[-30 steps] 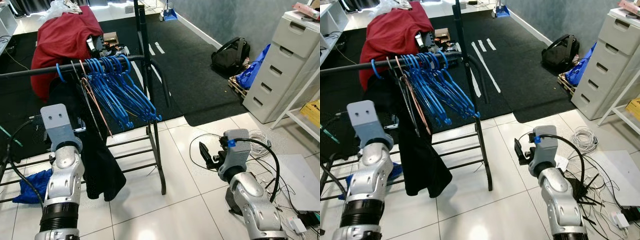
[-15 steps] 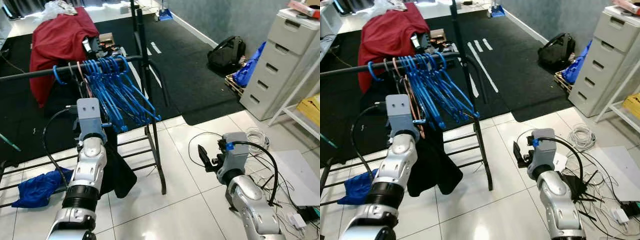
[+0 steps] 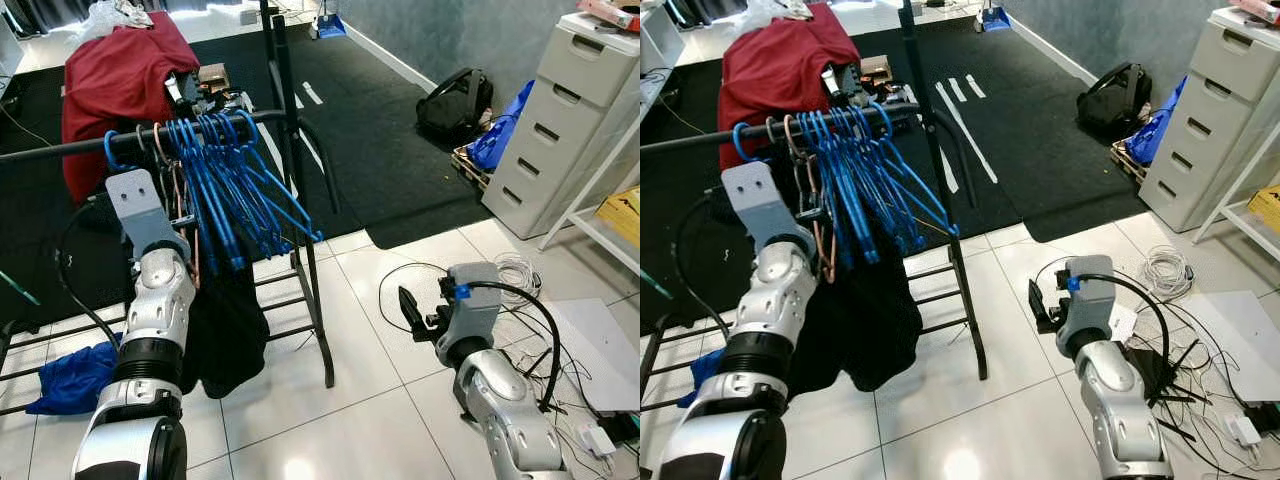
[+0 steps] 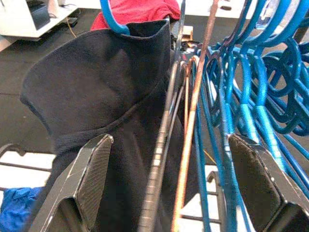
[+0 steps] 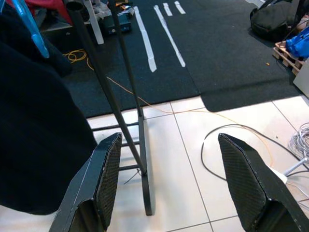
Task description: Hang hanger
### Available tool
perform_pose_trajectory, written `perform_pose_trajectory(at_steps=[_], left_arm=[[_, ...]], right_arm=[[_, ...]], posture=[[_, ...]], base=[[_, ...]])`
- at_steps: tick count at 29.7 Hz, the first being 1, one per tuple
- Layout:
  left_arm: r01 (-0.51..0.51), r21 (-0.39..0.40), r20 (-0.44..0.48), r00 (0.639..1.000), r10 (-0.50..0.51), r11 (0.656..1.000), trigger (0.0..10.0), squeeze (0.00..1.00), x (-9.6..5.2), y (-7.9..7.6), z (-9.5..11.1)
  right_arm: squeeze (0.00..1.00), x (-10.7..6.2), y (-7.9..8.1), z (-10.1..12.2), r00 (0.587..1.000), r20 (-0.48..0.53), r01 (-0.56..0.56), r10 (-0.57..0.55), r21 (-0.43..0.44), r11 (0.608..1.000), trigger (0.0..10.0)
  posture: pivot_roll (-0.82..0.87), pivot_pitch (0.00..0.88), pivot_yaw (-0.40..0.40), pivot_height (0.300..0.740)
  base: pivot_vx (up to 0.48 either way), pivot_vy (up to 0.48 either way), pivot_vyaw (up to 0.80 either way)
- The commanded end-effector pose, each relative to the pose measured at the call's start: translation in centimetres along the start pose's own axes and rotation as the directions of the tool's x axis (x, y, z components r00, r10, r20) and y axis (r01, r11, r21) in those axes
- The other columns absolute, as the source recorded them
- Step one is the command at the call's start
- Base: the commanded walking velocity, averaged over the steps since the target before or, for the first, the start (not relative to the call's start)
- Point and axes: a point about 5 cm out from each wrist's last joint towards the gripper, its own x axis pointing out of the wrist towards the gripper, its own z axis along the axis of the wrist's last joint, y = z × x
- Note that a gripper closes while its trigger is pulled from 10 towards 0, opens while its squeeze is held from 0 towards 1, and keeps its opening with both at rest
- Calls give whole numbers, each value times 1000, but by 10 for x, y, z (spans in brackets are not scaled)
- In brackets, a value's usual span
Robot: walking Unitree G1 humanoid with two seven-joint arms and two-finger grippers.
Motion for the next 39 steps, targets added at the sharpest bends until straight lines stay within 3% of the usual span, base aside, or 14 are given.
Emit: perform_pose_trajectory(at_steps=[1, 3, 7, 10, 15, 17, 19, 23, 27, 30, 32, 35, 36, 39], left_arm=[[-16, 0, 4, 1000, 16, 1000, 10000, 0, 2, 7, 1], [-60, 5, 49, 997, 59, 998, 10000, 0, 11, 21, 14], [-119, 67, 62, 991, 115, 991, 10000, 0, 19, 42, 15], [-171, 54, 88, 982, 165, 984, 10000, 0, 27, 62, 26], [-197, 44, 119, 975, 190, 979, 10000, 0, 31, 73, 36], [-245, 65, 157, 960, 232, 967, 10000, 0, 36, 92, 50], [-245, 65, 157, 960, 232, 967, 10000, 0, 36, 92, 50], [-277, 111, 177, 951, 255, 954, 10000, 0, 39, 109, 56], [-242, 161, 159, 963, 217, 957, 10000, 0, 39, 109, 49], [-156, 200, 120, 984, 134, 967, 10000, 0, 40, 99, 41], [-31, 228, 27, 999, 26, 973, 10000, 0, 39, 79, 24], [-2, 223, -3, 1000, 2, 975, 10000, 0, 38, 73, 18], [43, 263, -28, 999, -37, 964, 10000, 0, 36, 62, 12], [50, 282, -31, 999, -44, 958, 10000, 0, 36, 60, 11]], right_arm=[[0, -2, 1, -3, 1000, -13, 1, -1, 7, 1000, 10000], [0, -2, 1, -3, 1000, -14, 0, 0, 10, 1000, 10000], [0, -2, 3, -3, 1000, -14, -2, 2, 11, 1000, 10000], [0, -3, 3, -2, 1000, -13, 1, -1, 13, 1000, 10000], [0, -3, 3, -2, 1000, -13, 2, -2, 13, 1000, 10000], [0, -3, 2, -3, 1000, -14, 4, -4, 14, 1000, 10000], [0, -3, 2, -3, 1000, -14, 4, -4, 14, 1000, 10000], [0, -3, 2, -2, 1000, -14, 4, -4, 13, 1000, 10000], [0, -3, 1, -2, 1000, -14, 4, -4, 11, 1000, 10000], [0, -2, 1, -2, 1000, -15, 4, -4, 9, 1000, 10000], [0, -2, 1, -2, 1000, -16, 4, -4, 6, 1000, 10000], [0, -2, 1, -2, 1000, -16, 4, -4, 5, 1000, 10000], [0, -3, 1, -3, 1000, -17, 4, -4, 4, 1000, 10000], [0, -3, 1, -3, 1000, -18, 4, -4, 4, 1000, 10000]], posture=[[-144, 122, 89, 740], [-143, 127, 86, 740], [-150, 130, 89, 740], [-155, 133, 92, 740], [-153, 134, 93, 740], [-153, 133, 93, 740], [-153, 133, 93, 740], [-153, 133, 91, 740], [-154, 133, 91, 740], [-156, 132, 89, 740], [-156, 132, 86, 740], [-156, 132, 86, 740], [-160, 133, 86, 740], [-161, 133, 86, 740]], base=[[0, 0, 0], [0, 0, 0], [0, 0, 0], [0, 0, 0], [0, 0, 0], [0, 0, 0], [0, 0, 0], [0, 0, 0], [0, 0, 0], [0, 0, 0], [0, 0, 0], [0, 0, 0], [0, 0, 0], [0, 0, 0]])
